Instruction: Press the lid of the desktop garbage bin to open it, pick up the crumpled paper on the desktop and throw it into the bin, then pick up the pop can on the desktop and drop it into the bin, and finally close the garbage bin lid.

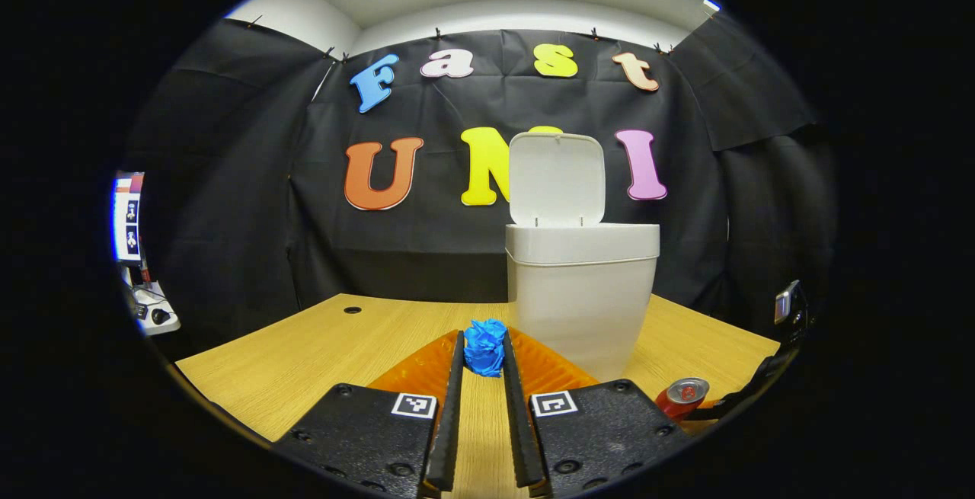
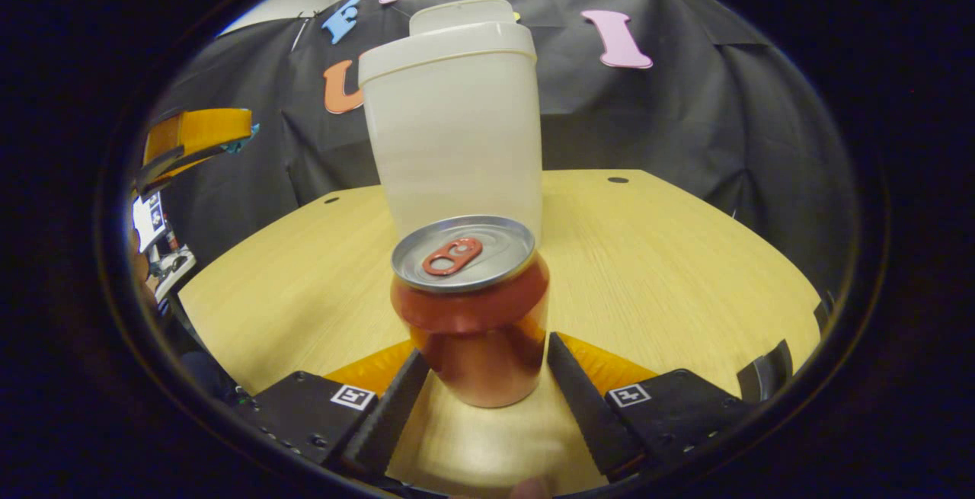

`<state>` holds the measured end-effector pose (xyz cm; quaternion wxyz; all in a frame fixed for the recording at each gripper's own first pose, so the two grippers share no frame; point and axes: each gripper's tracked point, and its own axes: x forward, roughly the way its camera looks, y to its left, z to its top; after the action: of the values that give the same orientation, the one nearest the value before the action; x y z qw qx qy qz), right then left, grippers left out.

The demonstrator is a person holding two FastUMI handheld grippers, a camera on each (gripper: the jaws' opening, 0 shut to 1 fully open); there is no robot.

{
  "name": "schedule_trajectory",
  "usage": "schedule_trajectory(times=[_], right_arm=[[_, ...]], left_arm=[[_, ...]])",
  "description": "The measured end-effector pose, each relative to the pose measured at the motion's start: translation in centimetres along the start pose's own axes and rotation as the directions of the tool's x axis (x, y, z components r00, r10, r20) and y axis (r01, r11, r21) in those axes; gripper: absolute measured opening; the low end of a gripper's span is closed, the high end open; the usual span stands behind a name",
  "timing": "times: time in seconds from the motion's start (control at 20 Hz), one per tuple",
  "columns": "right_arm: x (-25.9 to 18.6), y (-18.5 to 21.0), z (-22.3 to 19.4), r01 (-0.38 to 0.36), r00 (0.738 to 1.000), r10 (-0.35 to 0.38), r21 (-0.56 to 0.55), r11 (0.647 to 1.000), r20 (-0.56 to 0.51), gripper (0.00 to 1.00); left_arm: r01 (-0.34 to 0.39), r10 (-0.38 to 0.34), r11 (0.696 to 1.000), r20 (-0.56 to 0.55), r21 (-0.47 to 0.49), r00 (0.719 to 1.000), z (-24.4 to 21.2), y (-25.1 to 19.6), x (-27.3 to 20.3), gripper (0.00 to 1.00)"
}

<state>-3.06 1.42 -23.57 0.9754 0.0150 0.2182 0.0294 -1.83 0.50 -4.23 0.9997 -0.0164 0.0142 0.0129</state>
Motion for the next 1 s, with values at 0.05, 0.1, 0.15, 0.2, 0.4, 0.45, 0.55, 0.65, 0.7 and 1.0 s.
schedule_trajectory(times=[0.05,0.1,0.15,0.2,0.4,0.45,0.55,0.65,0.7,1.0], right_arm=[[0.1,-0.2,0.0,0.004,1.0,-0.004,0.003,1.0,-0.003,0.9],[-0.1,-0.1,0.0,0.0,1.0,0.0,0.005,1.0,-0.003,0.87],[-0.1,-0.2,0.1,-0.004,1.0,0.004,0.005,1.0,-0.001,0.85],[-0.2,-0.2,0.2,-0.007,1.0,0.007,0.002,1.0,0.006,0.84],[-1.4,-1.1,1.7,-0.006,0.998,0.006,-0.015,1.0,0.056,0.81],[-1.8,-1.3,2.1,0.0,0.998,0.001,-0.02,1.0,0.064,0.8],[-2.6,-2.0,3.2,-0.004,0.996,0.005,-0.014,1.0,0.086,0.79],[-3.1,-2.3,4.2,-0.008,0.995,0.01,-0.019,1.0,0.104,0.79],[-3.4,-2.3,4.6,-0.012,0.994,0.015,-0.023,1.0,0.112,0.79],[-3.2,-2.0,5.8,-0.043,0.99,0.047,-0.034,0.999,0.133,0.8]], left_arm=[[0.002,-0.002,1.0,0.006,-0.001,1.0,0.4,-0.1,0.2,0.31],[0.003,-0.003,1.0,0.013,0.0,1.0,1.0,-0.1,0.5,0.31],[0.006,-0.006,1.0,0.016,0.008,1.0,1.6,-0.2,0.9,0.31],[0.017,-0.018,1.0,0.025,0.013,1.0,2.3,-0.6,1.3,0.31],[0.045,-0.046,0.999,0.072,0.005,0.996,5.8,-1.2,3.2,0.31],[0.048,-0.048,0.999,0.077,0.001,0.996,6.7,-1.2,3.9,0.31],[0.06,-0.059,0.998,0.108,-0.005,0.992,9.1,-1.5,4.9,0.31],[0.088,-0.089,0.996,0.142,0.008,0.986,11.7,-2.2,6.3,0.31],[0.098,-0.098,0.995,0.15,0.006,0.984,12.6,-2.5,7.1,0.31],[0.136,-0.137,0.991,0.164,0.015,0.977,16.2,-4.3,11.6,0.31]])
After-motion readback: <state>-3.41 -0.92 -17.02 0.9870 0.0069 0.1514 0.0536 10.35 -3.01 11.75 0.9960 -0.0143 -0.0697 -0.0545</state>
